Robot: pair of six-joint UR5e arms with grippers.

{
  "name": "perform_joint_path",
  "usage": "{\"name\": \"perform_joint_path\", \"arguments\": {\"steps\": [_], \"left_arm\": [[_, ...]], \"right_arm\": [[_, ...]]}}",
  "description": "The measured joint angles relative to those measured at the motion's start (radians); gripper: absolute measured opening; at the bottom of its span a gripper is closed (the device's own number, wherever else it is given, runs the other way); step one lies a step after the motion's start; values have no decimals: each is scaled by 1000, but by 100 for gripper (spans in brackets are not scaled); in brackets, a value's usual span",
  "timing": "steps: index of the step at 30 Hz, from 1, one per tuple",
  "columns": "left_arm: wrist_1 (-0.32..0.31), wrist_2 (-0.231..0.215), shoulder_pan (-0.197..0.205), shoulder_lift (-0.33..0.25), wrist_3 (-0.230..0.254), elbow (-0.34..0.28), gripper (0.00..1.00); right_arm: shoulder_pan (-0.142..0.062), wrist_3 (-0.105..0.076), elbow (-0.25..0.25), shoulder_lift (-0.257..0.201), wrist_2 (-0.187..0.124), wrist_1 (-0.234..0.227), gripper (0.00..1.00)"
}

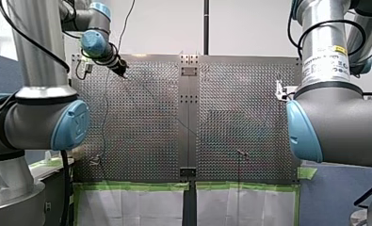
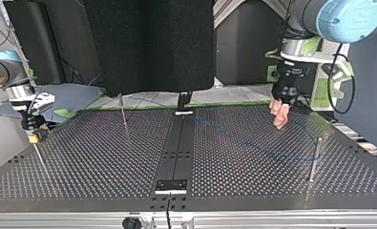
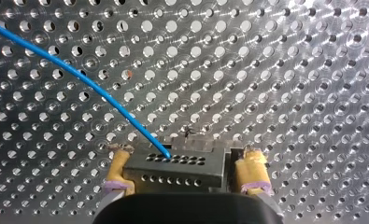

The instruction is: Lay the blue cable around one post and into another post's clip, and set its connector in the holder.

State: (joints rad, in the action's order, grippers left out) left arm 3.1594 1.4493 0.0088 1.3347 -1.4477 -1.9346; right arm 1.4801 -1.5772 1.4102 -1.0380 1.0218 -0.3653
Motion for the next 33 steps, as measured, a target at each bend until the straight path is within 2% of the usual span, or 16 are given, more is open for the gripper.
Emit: {"name": "perform_joint_path", "arguments": {"steps": [3, 9, 15, 21, 28, 33], "left_arm": [[-25, 9, -26, 23, -4, -26, 100], [-80, 58, -81, 77, -20, -51, 100], [-135, 113, -136, 132, -71, -62, 100], [-185, 162, -186, 182, -120, -102, 100], [-254, 232, -255, 252, -189, -171, 100], [-298, 263, -299, 295, -233, -215, 100]], "right_arm": [[-1, 0, 0, 0, 0, 0, 99], [-3, 0, 0, 0, 0, 0, 99], [-3, 0, 0, 0, 0, -2, 99], [-3, 0, -1, 0, 0, -4, 99], [-3, 0, -1, 0, 0, -5, 99], [-2, 0, -1, 0, 0, -3, 99]]}}
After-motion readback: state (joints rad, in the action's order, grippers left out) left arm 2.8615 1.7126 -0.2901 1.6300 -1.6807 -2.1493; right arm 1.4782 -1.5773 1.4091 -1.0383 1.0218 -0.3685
